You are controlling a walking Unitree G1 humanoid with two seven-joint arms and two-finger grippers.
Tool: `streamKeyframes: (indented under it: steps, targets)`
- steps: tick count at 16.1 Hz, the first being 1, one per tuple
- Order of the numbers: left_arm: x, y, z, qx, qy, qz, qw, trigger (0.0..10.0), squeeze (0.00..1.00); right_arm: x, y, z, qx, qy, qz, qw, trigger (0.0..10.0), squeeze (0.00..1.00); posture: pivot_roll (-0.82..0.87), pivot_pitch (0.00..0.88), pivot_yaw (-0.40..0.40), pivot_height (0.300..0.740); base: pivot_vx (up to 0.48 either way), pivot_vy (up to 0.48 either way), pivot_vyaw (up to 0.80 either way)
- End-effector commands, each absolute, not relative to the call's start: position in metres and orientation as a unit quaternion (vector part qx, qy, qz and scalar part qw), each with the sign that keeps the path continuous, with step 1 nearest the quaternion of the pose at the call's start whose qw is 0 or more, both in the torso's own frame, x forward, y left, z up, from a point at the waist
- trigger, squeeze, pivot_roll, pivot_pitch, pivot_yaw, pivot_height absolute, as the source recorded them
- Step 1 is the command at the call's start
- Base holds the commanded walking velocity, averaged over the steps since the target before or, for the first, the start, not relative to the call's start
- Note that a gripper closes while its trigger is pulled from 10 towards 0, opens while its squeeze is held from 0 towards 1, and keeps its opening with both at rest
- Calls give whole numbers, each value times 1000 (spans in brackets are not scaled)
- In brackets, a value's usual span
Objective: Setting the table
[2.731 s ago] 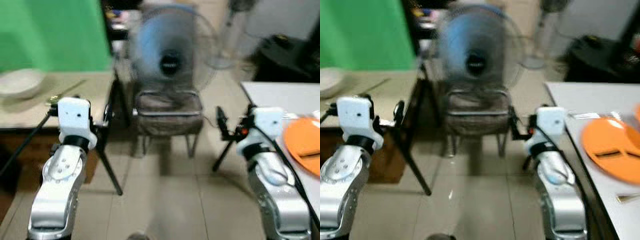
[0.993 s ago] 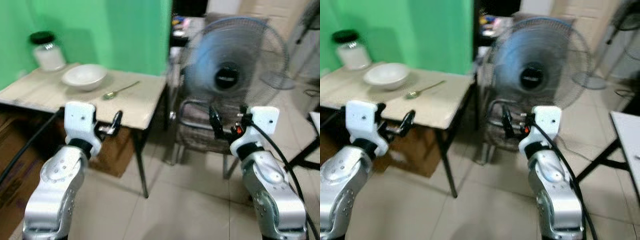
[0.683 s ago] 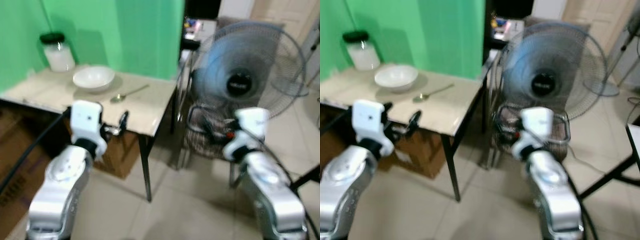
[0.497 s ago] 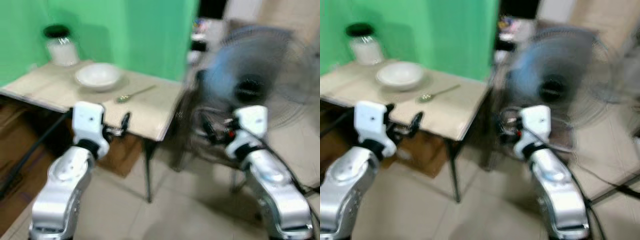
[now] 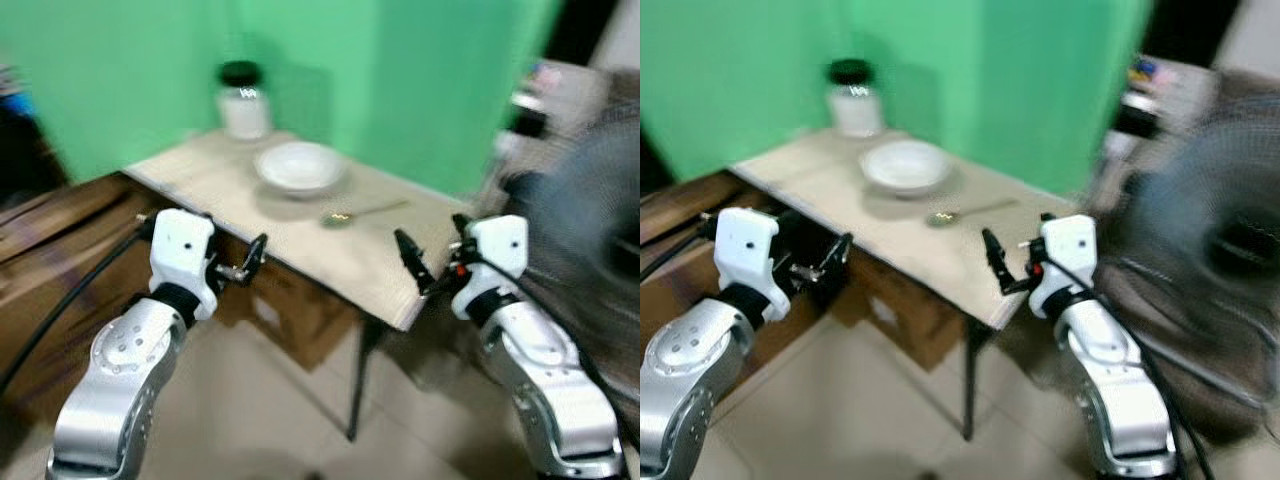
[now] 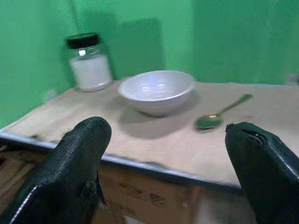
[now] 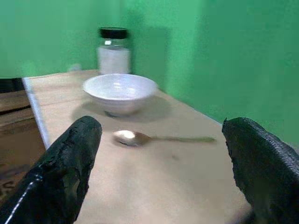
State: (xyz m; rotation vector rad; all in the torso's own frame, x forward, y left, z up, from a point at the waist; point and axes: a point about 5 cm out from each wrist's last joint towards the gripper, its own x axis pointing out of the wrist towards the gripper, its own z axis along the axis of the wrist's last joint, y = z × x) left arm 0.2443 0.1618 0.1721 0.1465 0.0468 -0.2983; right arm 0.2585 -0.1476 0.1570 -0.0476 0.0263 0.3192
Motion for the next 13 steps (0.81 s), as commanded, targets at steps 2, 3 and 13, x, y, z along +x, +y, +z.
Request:
streamKeyframes:
  steps: [2, 3, 13]
  targets:
    - [241, 162, 167, 79, 38, -151, 985, 10000, 0, 261, -142, 159, -24, 10, 203, 979, 10000, 0, 152, 0, -23, 740, 354, 0, 0]
    - [241, 162, 167, 81, 37, -151, 984, 10000, 0, 262, -142, 158, -37, 10, 212, 977, 10000, 0, 152, 0, -23, 740, 352, 0, 0]
    - [245, 164, 168, 80, 37, -148, 985, 10000, 0, 271, -155, 157, -24, 13, 148, 989, 10000, 0, 154, 0, -30, 740, 352, 0, 0]
